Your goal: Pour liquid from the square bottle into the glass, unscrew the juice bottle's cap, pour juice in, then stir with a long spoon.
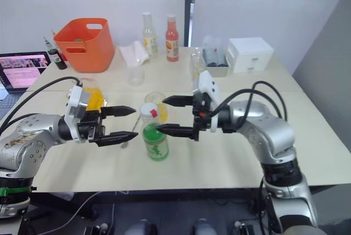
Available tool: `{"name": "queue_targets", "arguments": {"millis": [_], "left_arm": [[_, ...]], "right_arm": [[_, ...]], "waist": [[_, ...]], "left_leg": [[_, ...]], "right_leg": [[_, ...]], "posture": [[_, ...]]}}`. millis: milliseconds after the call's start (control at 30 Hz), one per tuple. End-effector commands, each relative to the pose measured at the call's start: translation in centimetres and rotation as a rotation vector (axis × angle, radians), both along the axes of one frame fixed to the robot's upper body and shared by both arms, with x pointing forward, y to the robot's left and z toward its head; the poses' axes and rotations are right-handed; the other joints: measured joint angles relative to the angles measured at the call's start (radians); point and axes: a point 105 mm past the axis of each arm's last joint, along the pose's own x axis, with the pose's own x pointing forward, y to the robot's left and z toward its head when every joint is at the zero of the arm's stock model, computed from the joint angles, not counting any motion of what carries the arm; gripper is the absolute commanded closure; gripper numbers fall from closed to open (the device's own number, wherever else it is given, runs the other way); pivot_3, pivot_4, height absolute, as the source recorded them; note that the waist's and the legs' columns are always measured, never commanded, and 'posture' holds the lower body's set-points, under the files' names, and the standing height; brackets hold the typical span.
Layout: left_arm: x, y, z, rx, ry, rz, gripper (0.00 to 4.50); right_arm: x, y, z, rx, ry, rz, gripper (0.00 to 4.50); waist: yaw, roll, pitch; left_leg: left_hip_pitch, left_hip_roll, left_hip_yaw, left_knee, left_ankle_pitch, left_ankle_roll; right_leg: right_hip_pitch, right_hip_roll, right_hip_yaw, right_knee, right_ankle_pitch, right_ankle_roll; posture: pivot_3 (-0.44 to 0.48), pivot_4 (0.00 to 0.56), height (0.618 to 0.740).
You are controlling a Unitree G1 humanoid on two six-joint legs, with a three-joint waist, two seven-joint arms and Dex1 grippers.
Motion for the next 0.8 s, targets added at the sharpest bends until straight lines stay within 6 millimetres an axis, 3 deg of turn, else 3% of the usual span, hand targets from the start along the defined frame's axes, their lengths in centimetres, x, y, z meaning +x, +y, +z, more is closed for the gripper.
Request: {"name": "queue_targets", "arguments": {"millis": [33, 267, 800], "left_arm": [[0.4, -1.5, 0.5, 0.001, -0.014, -0.054, 0.00], [1.2, -3.2, 0.3, 0.000, -0.026, -0.118, 0.00], [1.7, -3.3, 0.6, -0.015, -0.019, -0.145, 0.00]], "right_arm": [[-0.8, -0.4, 1.3, 0.022, -0.033, -0.018, 0.05], [-0.8, -0.4, 1.7, 0.029, -0.036, -0.050, 0.05], [-0.8, -0.4, 1.7, 0.022, -0.044, -0.077, 0.05]], "waist": [[-0.001, 0.000, 0.000], [-0.004, 0.000, 0.000], [-0.002, 0.000, 0.000]], "left_leg": [[0.000, 0.000, 0.000, 0.000, 0.000, 0.000], [0.000, 0.000, 0.000, 0.000, 0.000, 0.000], [-0.001, -0.001, 0.000, 0.000, 0.000, 0.000]], "right_leg": [[0.000, 0.000, 0.000, 0.000, 0.000, 0.000], [0.000, 0.000, 0.000, 0.000, 0.000, 0.000], [0.000, 0.000, 0.000, 0.000, 0.000, 0.000]], "posture": [[0.000, 0.150, 0.715], [0.000, 0.150, 0.715], [0.000, 0.150, 0.715]]}}
